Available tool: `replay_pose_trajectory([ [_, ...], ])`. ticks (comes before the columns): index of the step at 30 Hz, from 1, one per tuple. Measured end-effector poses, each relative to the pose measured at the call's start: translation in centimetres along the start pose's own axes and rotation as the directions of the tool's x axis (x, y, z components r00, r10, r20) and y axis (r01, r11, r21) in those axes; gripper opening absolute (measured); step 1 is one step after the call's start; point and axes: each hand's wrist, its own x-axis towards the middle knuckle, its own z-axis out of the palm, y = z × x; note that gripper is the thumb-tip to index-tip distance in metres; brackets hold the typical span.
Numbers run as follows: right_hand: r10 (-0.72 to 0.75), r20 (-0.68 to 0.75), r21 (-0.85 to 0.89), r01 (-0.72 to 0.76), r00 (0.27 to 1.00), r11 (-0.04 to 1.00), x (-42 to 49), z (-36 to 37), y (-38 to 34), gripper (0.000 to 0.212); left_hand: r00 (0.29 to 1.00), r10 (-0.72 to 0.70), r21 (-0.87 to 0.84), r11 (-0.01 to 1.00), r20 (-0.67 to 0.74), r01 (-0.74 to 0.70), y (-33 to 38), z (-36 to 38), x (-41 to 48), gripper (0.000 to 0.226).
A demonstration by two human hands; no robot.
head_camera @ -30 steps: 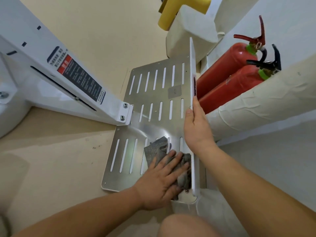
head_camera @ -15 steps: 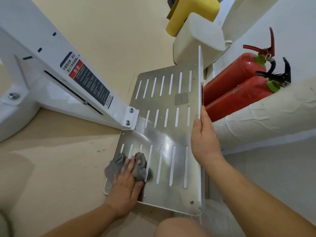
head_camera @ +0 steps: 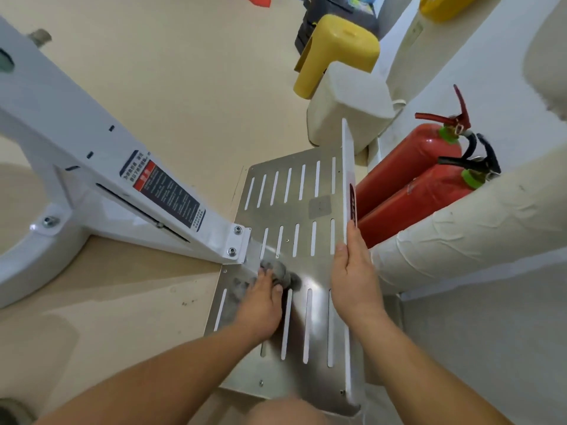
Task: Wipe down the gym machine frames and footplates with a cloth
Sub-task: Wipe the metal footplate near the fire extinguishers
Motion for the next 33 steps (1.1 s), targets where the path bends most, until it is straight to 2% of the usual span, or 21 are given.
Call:
replay_pose_trajectory([
  [2,0.009,0.000,-0.021,-0.008,1.000,1.000,-0.1,0.0,-0.4,0.053,1.000,-0.003,-0.024,1.000,0.010,0.004,2.7,-2.7,0.1,0.041],
  [5,0.035,-0.010,-0.083,-0.036,0.999,0.996,-0.6,-0.5,-1.3,0.054,0.992,0.124,0.214,0.969,0.029,-0.128,7.5,-6.5,-0.3,0.037],
  [7,0.065,0.005,-0.100,-0.064,0.998,0.993,-0.9,-1.1,-2.2,0.058,0.989,0.146,0.337,0.930,0.026,-0.146,9.8,-8.5,-0.6,0.040],
  [9,0.100,0.019,-0.083,-0.099,0.995,0.992,-1.1,-1.8,-3.0,0.059,0.984,0.180,0.349,0.922,0.002,-0.169,12.1,-10.4,-1.4,0.039],
  [11,0.186,0.036,0.031,-0.187,0.982,0.982,-0.8,-2.9,-4.2,0.054,0.974,0.225,0.316,0.924,0.014,-0.218,14.3,-12.0,-1.7,0.034],
  [14,0.275,0.092,0.266,-0.290,0.957,0.919,-0.7,-4.8,-6.3,0.048,0.971,0.231,0.206,0.949,0.058,-0.238,18.4,-13.7,-1.4,0.028],
  [16,0.225,0.033,0.422,-0.218,0.974,0.880,-0.6,-5.8,-7.6,0.047,0.970,0.236,0.063,0.969,0.054,-0.239,21.0,-13.9,-1.3,0.032],
  [19,0.103,-0.039,0.661,-0.052,0.994,0.749,0.8,-6.9,-9.1,0.027,0.964,0.249,-0.294,0.932,0.097,-0.211,23.8,-13.0,-1.4,0.032],
  [21,0.089,-0.062,0.683,-0.022,0.994,0.730,2.3,-8.0,-9.3,0.033,0.941,0.251,-0.485,0.867,0.227,-0.114,24.8,-12.4,-0.7,0.027],
  [23,0.151,-0.142,0.633,-0.028,0.978,0.774,3.6,-8.9,-8.9,0.028,0.903,0.268,-0.542,0.839,0.337,-0.047,25.5,-12.5,0.5,0.024],
  [25,0.213,-0.236,0.538,-0.055,0.948,0.841,4.9,-9.2,-7.7,0.025,0.893,0.276,-0.516,0.854,0.355,-0.059,25.9,-12.7,2.2,0.027],
  [30,0.288,-0.373,0.445,-0.102,0.882,0.890,8.0,-7.2,-6.0,0.036,0.950,0.267,-0.344,0.917,0.160,-0.199,25.7,-13.4,6.5,0.032],
  [32,0.229,-0.358,0.404,-0.071,0.905,0.912,10.0,-5.8,-5.9,0.042,0.960,0.279,-0.200,0.942,0.021,-0.269,24.1,-13.4,8.9,0.028],
  [33,0.182,-0.299,0.369,-0.062,0.937,0.927,11.2,-5.0,-5.9,0.044,0.956,0.290,-0.090,0.952,-0.040,-0.292,22.9,-13.5,10.1,0.029],
])
